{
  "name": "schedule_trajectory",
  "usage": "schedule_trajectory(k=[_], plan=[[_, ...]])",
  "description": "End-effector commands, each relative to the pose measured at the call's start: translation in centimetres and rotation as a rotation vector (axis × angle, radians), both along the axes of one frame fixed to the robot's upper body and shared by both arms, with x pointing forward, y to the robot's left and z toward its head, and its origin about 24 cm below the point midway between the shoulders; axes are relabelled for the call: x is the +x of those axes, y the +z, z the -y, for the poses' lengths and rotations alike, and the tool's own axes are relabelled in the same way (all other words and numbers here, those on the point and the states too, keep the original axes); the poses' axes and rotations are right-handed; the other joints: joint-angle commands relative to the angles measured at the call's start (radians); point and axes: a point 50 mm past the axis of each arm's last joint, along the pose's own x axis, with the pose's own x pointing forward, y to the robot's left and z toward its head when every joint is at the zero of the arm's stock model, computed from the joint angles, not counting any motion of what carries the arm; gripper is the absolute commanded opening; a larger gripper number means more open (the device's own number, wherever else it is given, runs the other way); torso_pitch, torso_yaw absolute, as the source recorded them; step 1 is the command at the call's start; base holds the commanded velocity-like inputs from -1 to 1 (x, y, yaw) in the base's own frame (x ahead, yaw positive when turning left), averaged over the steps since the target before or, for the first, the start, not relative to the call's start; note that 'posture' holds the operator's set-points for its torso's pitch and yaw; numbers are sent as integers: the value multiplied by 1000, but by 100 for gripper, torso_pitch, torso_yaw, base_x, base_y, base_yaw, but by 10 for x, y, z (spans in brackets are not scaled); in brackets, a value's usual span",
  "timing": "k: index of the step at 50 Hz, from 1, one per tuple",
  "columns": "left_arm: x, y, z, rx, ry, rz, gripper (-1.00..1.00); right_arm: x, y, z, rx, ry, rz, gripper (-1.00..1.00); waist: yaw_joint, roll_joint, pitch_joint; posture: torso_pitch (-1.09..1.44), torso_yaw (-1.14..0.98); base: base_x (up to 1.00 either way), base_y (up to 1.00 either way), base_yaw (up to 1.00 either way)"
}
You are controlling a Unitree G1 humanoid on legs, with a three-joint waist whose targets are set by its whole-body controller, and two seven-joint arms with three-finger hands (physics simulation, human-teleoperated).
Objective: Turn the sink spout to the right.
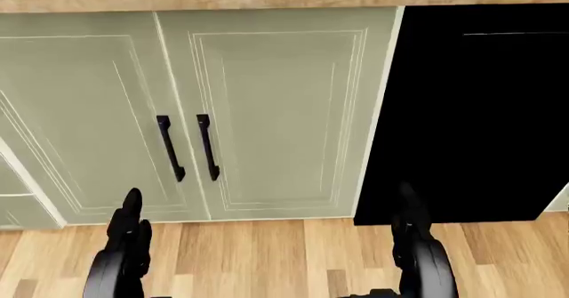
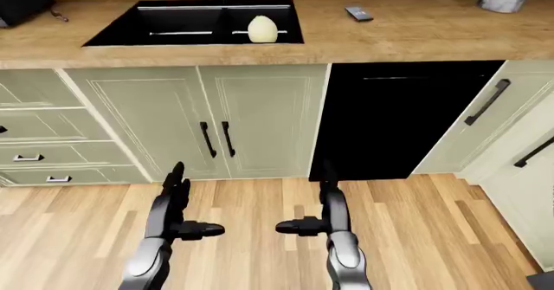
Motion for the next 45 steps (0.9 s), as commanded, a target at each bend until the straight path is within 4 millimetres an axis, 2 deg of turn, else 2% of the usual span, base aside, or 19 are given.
schedule_trajectory(k=[1,3,4,5,7,8,18,21,26,34,37,39,40,41,42,43,44,45], plan=[[12,30,-3,-16,10,156,100,5,38,2,5,2,194,100,-2,-8,-1,0,0,0,0,0],[13,31,-4,-15,14,153,100,7,38,3,-78,-27,192,100,5,-1,-62,0,0,0,0,0],[13,30,-4,-12,15,152,100,8,40,4,-102,-41,207,100,7,-2,-51,0,0,0,0,0],[12,30,-4,-6,14,154,100,7,42,4,-95,-40,221,100,5,-6,-15,0,0,0,0,0],[11,30,-2,-1,11,157,100,3,45,3,-85,-21,229,100,6,-8,-69,0,0,0,0,0],[11,30,-2,0,10,158,100,1,46,2,-86,-15,231,100,7,-8,-75,0,0,0,0,0],[9,34,-5,-3,22,172,100,-3,40,1,-54,-5,195,100,7,-5,-83,0,0,0,0,0],[9,34,-5,-2,21,172,100,-8,46,0,-56,-15,210,100,8,-4,-87,0,0,0,0,0],[9,36,-5,-3,23,175,100,-7,43,1,-61,-20,197,100,7,-2,-89,0,0,0,0,0],[14,38,-8,14,22,185,100,-8,50,7,-22,-50,225,100,7,-2,-84,0,0,0,0,0],[17,57,-11,12,31,204,100,-4,63,12,-38,-62,222,100,6,-2,-84,0,0,0,0,0],[18,63,-16,1,47,209,100,-4,68,13,-57,-69,220,100,6,-2,-84,0,0,0,0,0],[18,62,-18,-2,54,207,100,-4,67,14,-63,-74,213,100,6,4,-96,0,0,0,26,0],[18,62,-18,-3,55,205,100,-5,67,14,-63,-76,215,100,8,-20,-78,0,0,0,100,0],[17,61,-18,-2,56,204,100,-5,66,14,-63,-75,215,100,9,-58,-51,0,0,0,100,0],[15,62,-17,-4,54,206,100,-6,66,13,-63,-76,217,100,3,-72,-54,0,0,0,100,0],[14,62,-16,-4,51,207,100,-7,65,13,-63,-76,217,100,0,-72,-63,0,0,0,100,0],[12,60,-15,-4,49,208,100,-8,63,11,-54,-69,222,100,-1,-85,-46,0,0,0,0,0]])
